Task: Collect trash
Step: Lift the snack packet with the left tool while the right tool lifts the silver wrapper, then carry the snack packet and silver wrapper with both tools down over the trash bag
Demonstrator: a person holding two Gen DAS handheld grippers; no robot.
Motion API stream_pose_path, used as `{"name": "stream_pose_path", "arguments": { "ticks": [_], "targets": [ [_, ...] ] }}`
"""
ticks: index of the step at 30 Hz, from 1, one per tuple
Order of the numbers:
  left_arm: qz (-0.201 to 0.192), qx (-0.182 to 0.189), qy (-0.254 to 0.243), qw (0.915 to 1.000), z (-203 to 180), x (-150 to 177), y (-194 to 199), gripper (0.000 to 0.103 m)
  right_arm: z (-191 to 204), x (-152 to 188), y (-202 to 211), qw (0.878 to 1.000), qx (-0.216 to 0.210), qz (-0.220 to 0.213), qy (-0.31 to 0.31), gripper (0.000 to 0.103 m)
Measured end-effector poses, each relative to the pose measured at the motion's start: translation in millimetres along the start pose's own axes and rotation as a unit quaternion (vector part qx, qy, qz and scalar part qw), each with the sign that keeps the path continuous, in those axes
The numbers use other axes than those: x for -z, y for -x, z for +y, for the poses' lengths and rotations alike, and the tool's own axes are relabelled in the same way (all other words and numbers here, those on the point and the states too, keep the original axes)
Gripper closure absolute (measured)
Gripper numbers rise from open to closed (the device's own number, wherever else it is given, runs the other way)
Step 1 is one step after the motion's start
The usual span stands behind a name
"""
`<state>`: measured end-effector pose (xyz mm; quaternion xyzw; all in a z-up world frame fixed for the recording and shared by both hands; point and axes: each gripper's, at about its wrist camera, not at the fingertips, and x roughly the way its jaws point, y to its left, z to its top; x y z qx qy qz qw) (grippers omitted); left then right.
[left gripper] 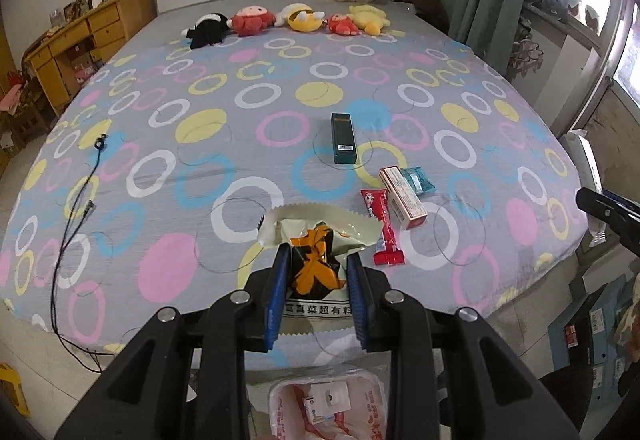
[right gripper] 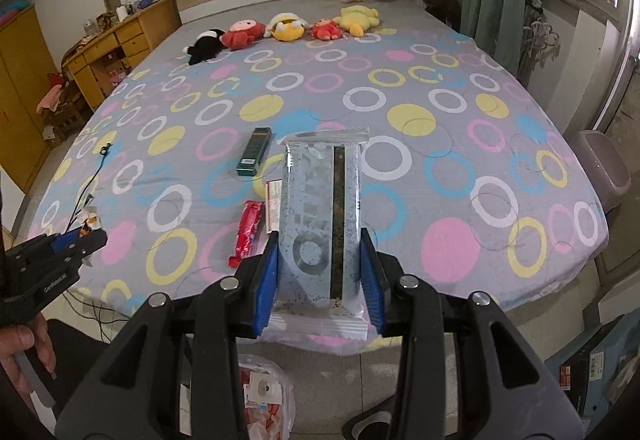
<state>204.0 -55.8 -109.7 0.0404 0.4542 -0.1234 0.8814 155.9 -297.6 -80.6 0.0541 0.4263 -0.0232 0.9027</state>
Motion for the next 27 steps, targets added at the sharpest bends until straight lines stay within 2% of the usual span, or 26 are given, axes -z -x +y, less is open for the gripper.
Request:
{"name": "stream_pose_path", "arguments": {
  "ticks": [12, 23, 27],
  "targets": [
    [-0.04, -0.017, -0.027, 0.9987, -6.9, 30.2, 49.8, 0.075, 23.2, 40.5, 69.8, 0.999, -0.025, -0.04, 0.019, 0.066],
    [-0.063, -0.012, -0.042, 0.9971, -6.1, 55.1, 88.6, 0.075, 42.2, 68.0, 110.1, 0.997, -0.043, -0.059, 0.032, 0.066],
    [-0.065, -0.007, -0.061, 0.996, -8.3, 67.5, 99.1, 0.075, 49.8, 78.2, 119.2, 0.996, -0.052, -0.059, 0.047, 0.066]
  ]
}}
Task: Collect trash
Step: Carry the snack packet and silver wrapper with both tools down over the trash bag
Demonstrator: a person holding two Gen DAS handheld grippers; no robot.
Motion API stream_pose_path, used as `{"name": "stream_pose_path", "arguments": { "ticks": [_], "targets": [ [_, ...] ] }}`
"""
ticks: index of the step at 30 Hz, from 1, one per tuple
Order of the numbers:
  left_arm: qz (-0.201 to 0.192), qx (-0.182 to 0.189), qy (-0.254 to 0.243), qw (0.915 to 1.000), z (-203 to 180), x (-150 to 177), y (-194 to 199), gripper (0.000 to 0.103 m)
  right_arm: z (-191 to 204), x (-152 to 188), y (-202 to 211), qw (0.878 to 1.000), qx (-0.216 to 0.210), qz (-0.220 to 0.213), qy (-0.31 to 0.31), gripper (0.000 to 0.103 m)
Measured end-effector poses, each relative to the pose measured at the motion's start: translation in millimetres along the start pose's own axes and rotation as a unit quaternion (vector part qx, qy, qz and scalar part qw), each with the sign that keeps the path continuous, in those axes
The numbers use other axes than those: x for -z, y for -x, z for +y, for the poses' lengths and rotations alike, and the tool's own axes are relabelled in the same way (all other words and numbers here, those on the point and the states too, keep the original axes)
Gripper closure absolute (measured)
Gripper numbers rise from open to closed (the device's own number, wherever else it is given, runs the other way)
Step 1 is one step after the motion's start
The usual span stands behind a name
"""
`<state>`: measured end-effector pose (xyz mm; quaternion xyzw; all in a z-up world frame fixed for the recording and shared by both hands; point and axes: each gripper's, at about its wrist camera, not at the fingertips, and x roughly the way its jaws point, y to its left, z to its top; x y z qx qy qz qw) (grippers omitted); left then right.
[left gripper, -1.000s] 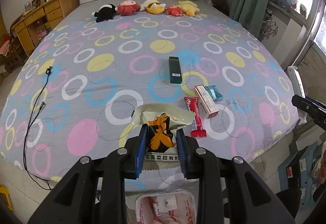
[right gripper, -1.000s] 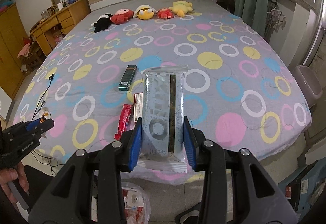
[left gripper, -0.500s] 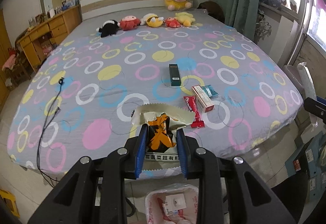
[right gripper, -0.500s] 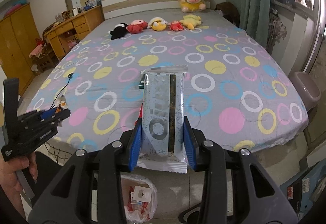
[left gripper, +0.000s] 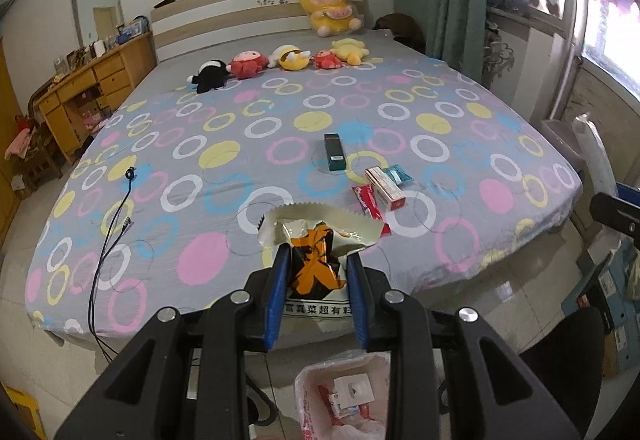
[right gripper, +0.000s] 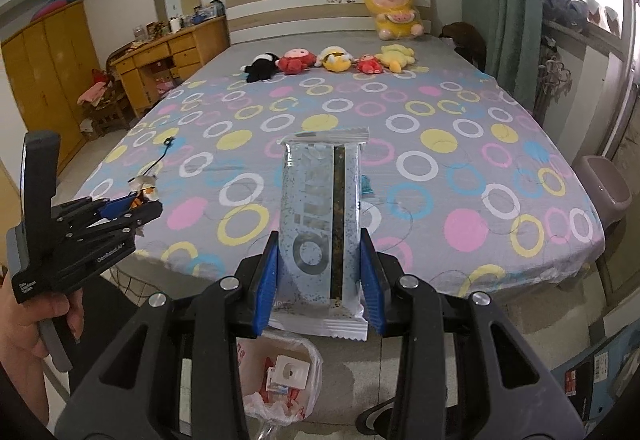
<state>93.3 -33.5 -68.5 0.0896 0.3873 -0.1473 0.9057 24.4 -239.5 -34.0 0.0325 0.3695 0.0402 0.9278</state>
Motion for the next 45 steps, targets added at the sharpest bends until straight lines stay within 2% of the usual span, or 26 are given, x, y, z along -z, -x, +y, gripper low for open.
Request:
{"name": "stream_pose_path", "arguments": {
  "ticks": [9, 20, 28, 32, 35, 45],
  "targets": [
    [0.036, 0.017, -0.052, 0.9978, -8.1, 52.5, -4.4, 0.075, 23.5, 45.7, -27.8, 0.998, -0.021, 0.06, 0.028, 0.066],
    [0.104, 0.025, -0.082, 0.9908, -10.5, 126.0, -59.3, 0.075, 43.0, 106.9, -89.1, 0.989, -0.045, 0.133, 0.039, 0.066],
    [0.153, 0.041, -0.083, 0.9839, -1.9, 166.1, -109.8, 0.075, 54.9, 147.1, -139.7, 0.979, -0.058, 0.186, 0.063, 0.066],
    [0.164, 0.047, -0.091, 0.9811, -2.3, 180.1, -128.3, 0.075, 57.4, 163.8, -164.5, 0.973, -0.058, 0.209, 0.078, 0.066],
    [0.168, 0.065, -0.102, 0.9783, -5.7, 190.9, -143.0, 0.075, 58.9, 178.7, -186.5, 0.967, -0.068, 0.232, 0.086, 0.066],
    [0.205, 0.066, -0.129, 0.968, -11.2, 231.3, -183.9, 0.075, 71.8, 209.2, -230.4, 0.952, -0.067, 0.272, 0.121, 0.066]
  ]
}}
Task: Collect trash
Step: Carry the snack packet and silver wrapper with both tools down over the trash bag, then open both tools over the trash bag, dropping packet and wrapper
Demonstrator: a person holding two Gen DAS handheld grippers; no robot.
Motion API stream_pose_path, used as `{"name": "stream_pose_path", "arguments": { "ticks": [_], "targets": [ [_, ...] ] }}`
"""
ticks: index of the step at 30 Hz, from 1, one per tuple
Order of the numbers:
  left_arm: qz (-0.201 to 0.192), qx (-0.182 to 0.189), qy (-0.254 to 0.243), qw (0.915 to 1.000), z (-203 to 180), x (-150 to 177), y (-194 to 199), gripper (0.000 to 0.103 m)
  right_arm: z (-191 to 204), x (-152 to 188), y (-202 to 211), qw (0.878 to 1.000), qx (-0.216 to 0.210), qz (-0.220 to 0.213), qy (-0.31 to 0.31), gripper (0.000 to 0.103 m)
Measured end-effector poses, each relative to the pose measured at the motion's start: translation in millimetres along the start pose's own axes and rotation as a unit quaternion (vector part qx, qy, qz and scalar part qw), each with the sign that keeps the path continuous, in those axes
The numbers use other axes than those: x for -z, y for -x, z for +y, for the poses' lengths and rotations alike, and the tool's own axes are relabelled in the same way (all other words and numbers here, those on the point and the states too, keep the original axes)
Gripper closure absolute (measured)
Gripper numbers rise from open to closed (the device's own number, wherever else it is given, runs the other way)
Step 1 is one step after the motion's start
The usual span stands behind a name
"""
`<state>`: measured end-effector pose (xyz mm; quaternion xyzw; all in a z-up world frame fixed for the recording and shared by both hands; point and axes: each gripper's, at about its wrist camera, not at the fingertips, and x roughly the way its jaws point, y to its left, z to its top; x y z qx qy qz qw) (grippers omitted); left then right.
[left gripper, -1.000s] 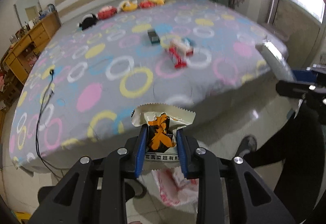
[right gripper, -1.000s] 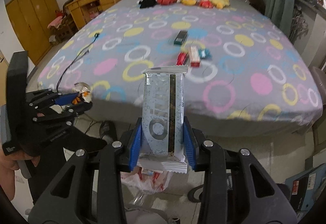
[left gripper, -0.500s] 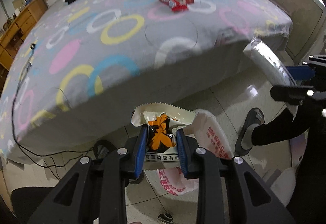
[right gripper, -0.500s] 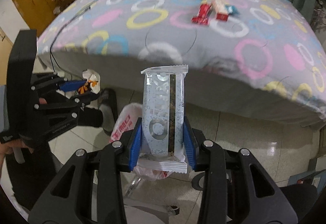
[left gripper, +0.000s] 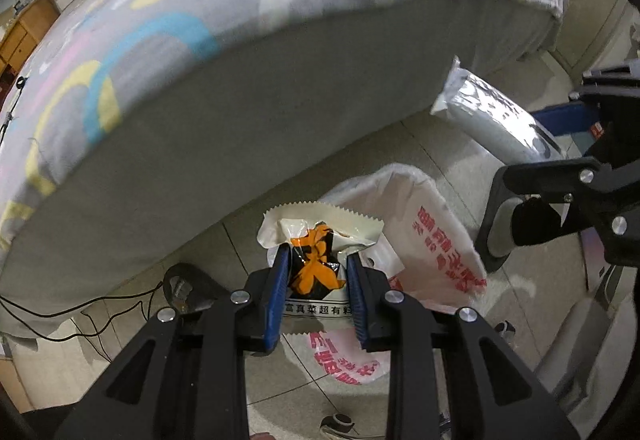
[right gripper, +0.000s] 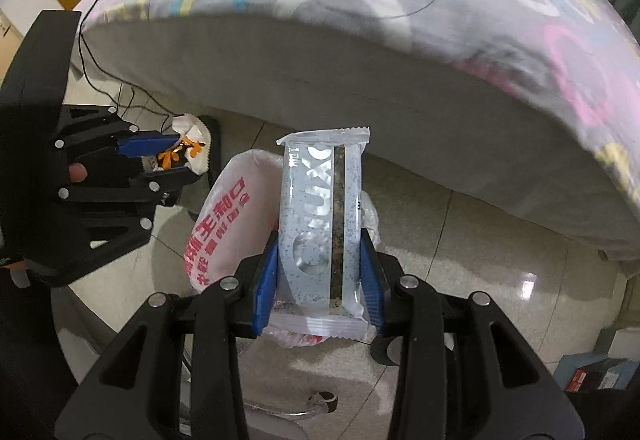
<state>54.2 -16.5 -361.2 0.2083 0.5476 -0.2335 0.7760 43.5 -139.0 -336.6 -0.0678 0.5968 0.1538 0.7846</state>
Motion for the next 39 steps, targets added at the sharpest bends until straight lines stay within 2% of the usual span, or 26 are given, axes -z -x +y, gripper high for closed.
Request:
{"name": "stream_pose_path", "arguments": {
  "ticks": [4, 8, 15, 19, 20, 29, 32, 35, 37, 39],
  "targets": [
    [0.007, -0.003, -0.011, 0.9999, -1.8, 3.7, -16.2, 0.075, 3.2, -1.7, -13.3, 1.0, -0.014, 0.011, 0.004, 0.066],
    [0.02, 0.006, -0.012, 0.9997, -2.7, 8.4, -32.5, 0.075, 6.5, 1.2, -28.3, 0.999, -0.011, 0.026, 0.017, 0.066],
    [0.048, 0.036, -0.002, 0.9982, 0.7, 12.4, -52.0, 0.075, 6.9, 3.7, -58.1, 0.998, -0.018, 0.063, 0.012, 0.066],
    [0.06, 0.044, -0.014, 0.9971, -6.2, 13.8, -62.3, 0.075, 9.6, -4.4, -70.1, 0.997, -0.02, 0.079, 0.014, 0.066],
    [0.063, 0.045, -0.014, 0.9969, -7.3, 13.8, -64.1, 0.075, 6.5, 4.9, -62.9, 0.996, -0.021, 0.081, 0.015, 0.066],
    [0.079, 0.054, -0.015, 0.9953, -13.0, 20.2, -74.5, 0.073, 20.1, 9.6, -73.8, 0.995, -0.009, 0.097, 0.026, 0.066],
    [0.083, 0.053, -0.014, 0.995, -15.2, 20.6, -76.0, 0.065, 20.5, 11.0, -77.3, 0.994, -0.012, 0.104, 0.026, 0.065],
    [0.091, 0.051, -0.013, 0.9945, -15.1, 20.9, -77.1, 0.046, 19.8, 10.8, -78.2, 0.994, -0.007, 0.104, 0.028, 0.064],
    [0.091, 0.051, -0.011, 0.9944, -14.7, 21.8, -77.1, 0.039, 17.5, 11.5, -77.4, 0.994, -0.007, 0.103, 0.022, 0.054],
    [0.09, 0.05, -0.013, 0.9946, -14.6, 21.9, -76.2, 0.031, 15.9, 11.5, -77.4, 0.995, -0.008, 0.103, 0.017, 0.05]
  ]
}}
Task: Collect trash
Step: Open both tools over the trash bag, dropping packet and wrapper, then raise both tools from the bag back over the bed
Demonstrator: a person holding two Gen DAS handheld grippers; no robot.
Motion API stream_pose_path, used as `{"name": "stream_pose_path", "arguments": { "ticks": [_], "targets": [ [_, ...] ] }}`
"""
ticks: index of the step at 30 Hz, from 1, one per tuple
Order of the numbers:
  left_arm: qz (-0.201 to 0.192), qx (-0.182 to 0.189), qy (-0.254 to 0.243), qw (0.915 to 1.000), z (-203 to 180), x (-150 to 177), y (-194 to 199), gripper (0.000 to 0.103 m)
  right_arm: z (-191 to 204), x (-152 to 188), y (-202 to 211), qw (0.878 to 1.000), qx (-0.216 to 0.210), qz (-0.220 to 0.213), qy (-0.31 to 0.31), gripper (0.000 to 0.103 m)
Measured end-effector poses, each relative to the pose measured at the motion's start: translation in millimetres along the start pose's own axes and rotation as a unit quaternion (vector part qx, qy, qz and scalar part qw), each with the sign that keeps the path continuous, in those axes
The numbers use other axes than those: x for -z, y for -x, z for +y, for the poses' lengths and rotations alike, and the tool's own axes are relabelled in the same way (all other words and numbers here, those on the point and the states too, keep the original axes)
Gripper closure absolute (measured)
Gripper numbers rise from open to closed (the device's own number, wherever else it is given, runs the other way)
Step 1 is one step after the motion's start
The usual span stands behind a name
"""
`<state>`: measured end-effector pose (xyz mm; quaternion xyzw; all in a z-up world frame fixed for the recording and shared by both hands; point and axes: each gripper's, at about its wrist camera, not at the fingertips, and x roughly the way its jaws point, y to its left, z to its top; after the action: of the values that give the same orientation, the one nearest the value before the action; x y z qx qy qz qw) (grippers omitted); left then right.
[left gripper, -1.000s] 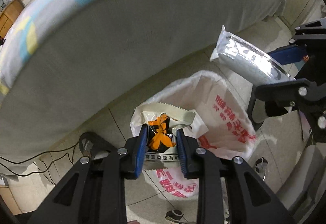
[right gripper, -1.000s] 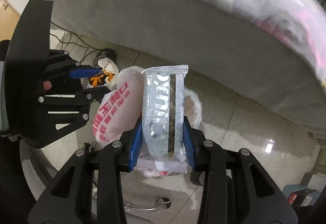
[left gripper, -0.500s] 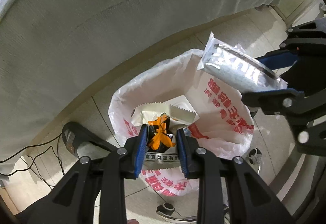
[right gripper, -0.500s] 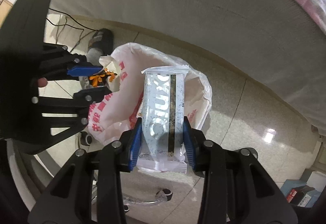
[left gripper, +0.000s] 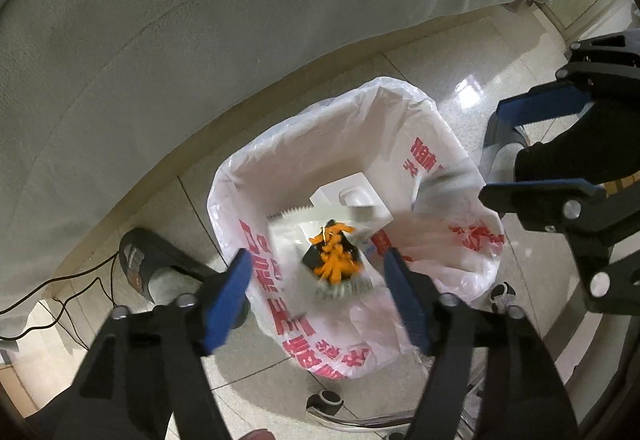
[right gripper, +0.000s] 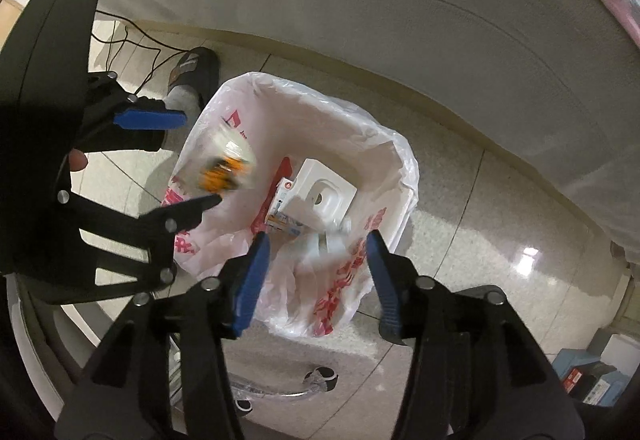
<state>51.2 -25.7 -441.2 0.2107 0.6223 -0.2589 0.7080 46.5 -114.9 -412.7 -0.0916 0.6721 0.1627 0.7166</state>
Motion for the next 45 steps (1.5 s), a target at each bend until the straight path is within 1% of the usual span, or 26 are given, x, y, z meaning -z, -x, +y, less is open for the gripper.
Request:
{"name": "stream_pose_path", "arguments": {
  "ticks": [1, 2, 5, 11, 14, 15, 19, 21, 26, 31, 34, 37, 39, 42, 45],
  "targets": [
    [-0.002, 0.0, 0.001, 1.0, 0.5, 0.1, 0.8, 0.029, -0.3, 0.2, 1.0, 1.0, 0.001, -0.001, -0.003, 0.044],
    [-0.004, 0.001, 0.003, 1.0, 0.9, 0.2, 1.9, 0.024, -0.9, 0.5, 2.1, 1.0, 0.0, -0.003, -0.005, 0.043],
    [-0.007, 0.001, 0.006, 1.0, 2.7, 0.2, 3.6, 0.021, -2.0, -0.1, 3.6, 1.0, -0.003, -0.007, -0.011, 0.041],
    [-0.008, -0.003, 0.008, 0.9999, 4.2, 0.0, 2.5, 0.019, -7.7, 0.9, 6.2, 1.0, -0.004, -0.012, -0.023, 0.039],
    [-0.009, -0.011, 0.007, 0.9999, 3.4, -0.6, 3.7, 0.016, -5.6, 1.0, 5.8, 1.0, -0.002, -0.011, -0.022, 0.039],
    [-0.01, -0.012, 0.009, 0.9998, 3.9, -0.8, 3.9, 0.014, -5.9, 1.1, 4.9, 1.0, -0.002, -0.011, -0.022, 0.038],
    [-0.019, -0.016, 0.012, 0.9996, 6.4, -1.0, 7.2, 0.014, -5.5, 1.6, 6.7, 1.0, 0.001, -0.016, -0.022, 0.034],
    [-0.022, -0.024, 0.008, 0.9994, 6.4, -0.5, 8.3, 0.008, -6.0, 2.2, 7.5, 1.0, 0.002, -0.018, -0.022, 0.033],
    [-0.021, -0.032, 0.007, 0.9992, 6.1, -0.9, 10.9, 0.008, -7.1, 3.3, 14.0, 0.999, 0.006, -0.029, -0.022, 0.033],
    [-0.034, -0.014, 0.025, 0.999, 10.4, -5.0, 20.9, 0.008, -12.7, 4.5, 25.5, 0.998, 0.008, -0.044, -0.032, 0.032],
    [-0.056, -0.004, 0.037, 0.9978, 12.5, -8.2, 35.3, 0.008, -16.3, 5.8, 37.4, 0.997, 0.003, -0.061, -0.041, 0.032],
    [-0.072, 0.023, 0.053, 0.9958, 13.4, -11.7, 49.7, 0.008, -20.6, 9.0, 49.8, 0.996, -0.005, -0.078, -0.051, 0.031],
    [-0.082, 0.031, 0.058, 0.9945, 11.8, -13.6, 57.9, 0.008, -21.8, 10.5, 54.8, 0.995, -0.011, -0.084, -0.056, 0.031],
    [-0.089, 0.035, 0.057, 0.9938, 8.0, -16.6, 67.8, 0.008, -24.6, 14.2, 68.9, 0.993, -0.014, -0.097, -0.062, 0.031],
    [-0.105, 0.029, 0.058, 0.9924, 5.0, -18.3, 80.7, 0.008, -28.0, 16.6, 85.3, 0.992, -0.011, -0.111, -0.067, 0.031]
  ]
}}
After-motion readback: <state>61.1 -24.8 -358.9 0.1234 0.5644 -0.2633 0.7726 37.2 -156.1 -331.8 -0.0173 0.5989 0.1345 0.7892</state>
